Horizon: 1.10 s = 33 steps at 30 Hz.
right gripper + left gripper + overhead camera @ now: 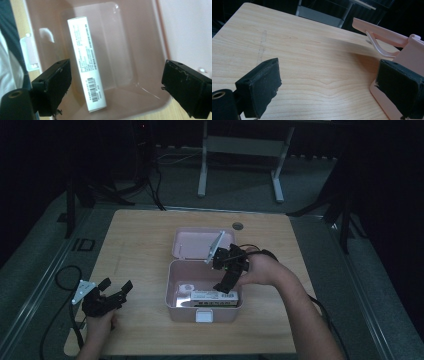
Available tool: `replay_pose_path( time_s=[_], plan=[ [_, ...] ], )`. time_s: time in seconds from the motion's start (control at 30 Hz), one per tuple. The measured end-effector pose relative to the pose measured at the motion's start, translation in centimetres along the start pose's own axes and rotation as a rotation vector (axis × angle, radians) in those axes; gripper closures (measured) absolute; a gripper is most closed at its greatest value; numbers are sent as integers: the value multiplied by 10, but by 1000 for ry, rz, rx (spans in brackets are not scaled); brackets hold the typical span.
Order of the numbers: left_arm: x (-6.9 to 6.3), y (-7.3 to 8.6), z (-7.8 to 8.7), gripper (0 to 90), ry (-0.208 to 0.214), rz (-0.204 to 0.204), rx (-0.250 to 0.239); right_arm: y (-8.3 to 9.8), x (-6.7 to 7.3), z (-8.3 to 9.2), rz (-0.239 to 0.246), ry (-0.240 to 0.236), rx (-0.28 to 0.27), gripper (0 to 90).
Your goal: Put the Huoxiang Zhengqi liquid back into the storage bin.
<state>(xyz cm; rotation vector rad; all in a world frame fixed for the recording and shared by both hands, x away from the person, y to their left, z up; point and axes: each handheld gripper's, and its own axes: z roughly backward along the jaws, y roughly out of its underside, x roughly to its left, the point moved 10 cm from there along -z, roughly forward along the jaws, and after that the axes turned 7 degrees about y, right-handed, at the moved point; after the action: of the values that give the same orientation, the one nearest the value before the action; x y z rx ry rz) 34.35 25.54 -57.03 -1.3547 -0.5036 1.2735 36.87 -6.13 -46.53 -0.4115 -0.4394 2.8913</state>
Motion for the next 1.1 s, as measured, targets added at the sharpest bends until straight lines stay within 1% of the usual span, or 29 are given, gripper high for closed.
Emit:
replay_pose_path(
  time_s=[0.07,0.13,0.2,0.23,0.27,0.3,0.33,0.37,0.5,0.53,0.57,0.6,0.63,0.67,0.7,0.73,0.77,0.87,0.97,1.07,1.1],
  plan=[
    [0,0,0,62,0,-1,1,2,-5,4,-32,11,-28,92],
    [0,0,0,62,0,-1,1,4,-10,8,-61,32,-56,92],
    [0,0,0,62,1,-1,1,7,-16,12,-105,57,-93,92],
    [0,0,0,62,1,-1,1,9,-18,13,-119,62,-103,92],
    [0,0,0,62,0,-3,3,12,-21,16,-143,68,-119,92],
    [0,0,0,62,0,-3,3,13,-22,17,-156,74,-130,92],
    [0,0,0,62,1,-3,3,13,-22,17,-156,74,-130,92],
    [0,0,0,62,1,-3,3,17,-25,20,-186,78,-153,92],
    [-1,1,0,62,0,-2,5,30,-30,23,-236,94,-185,92],
    [-1,1,0,62,1,-3,5,37,-32,24,-270,100,-198,92],
    [-1,1,0,62,1,-4,6,37,-32,24,-270,100,-198,92],
    [-1,1,-1,62,1,-3,6,41,-33,24,-286,106,-204,92],
    [-2,1,-1,62,2,-4,7,49,-36,24,-321,117,-221,92],
    [-2,1,-1,62,3,-4,6,49,-36,24,-321,117,-221,92],
    [-2,1,-1,62,3,-7,8,51,-36,24,-331,120,-226,92],
    [-3,1,-1,62,3,-10,9,58,-40,25,-374,140,-249,92],
    [-3,1,-1,62,4,-12,9,58,-40,25,-374,140,-249,92],
    [-3,2,-2,62,3,-11,11,71,-45,24,-428,155,-261,92],
    [-3,2,-2,62,3,-14,13,75,-47,23,-434,167,-259,92],
    [-4,2,-2,62,6,-17,17,82,-50,24,-460,185,-260,93],
    [-4,2,-2,62,6,-17,17,84,-51,25,-467,184,-262,93]
  ],
)
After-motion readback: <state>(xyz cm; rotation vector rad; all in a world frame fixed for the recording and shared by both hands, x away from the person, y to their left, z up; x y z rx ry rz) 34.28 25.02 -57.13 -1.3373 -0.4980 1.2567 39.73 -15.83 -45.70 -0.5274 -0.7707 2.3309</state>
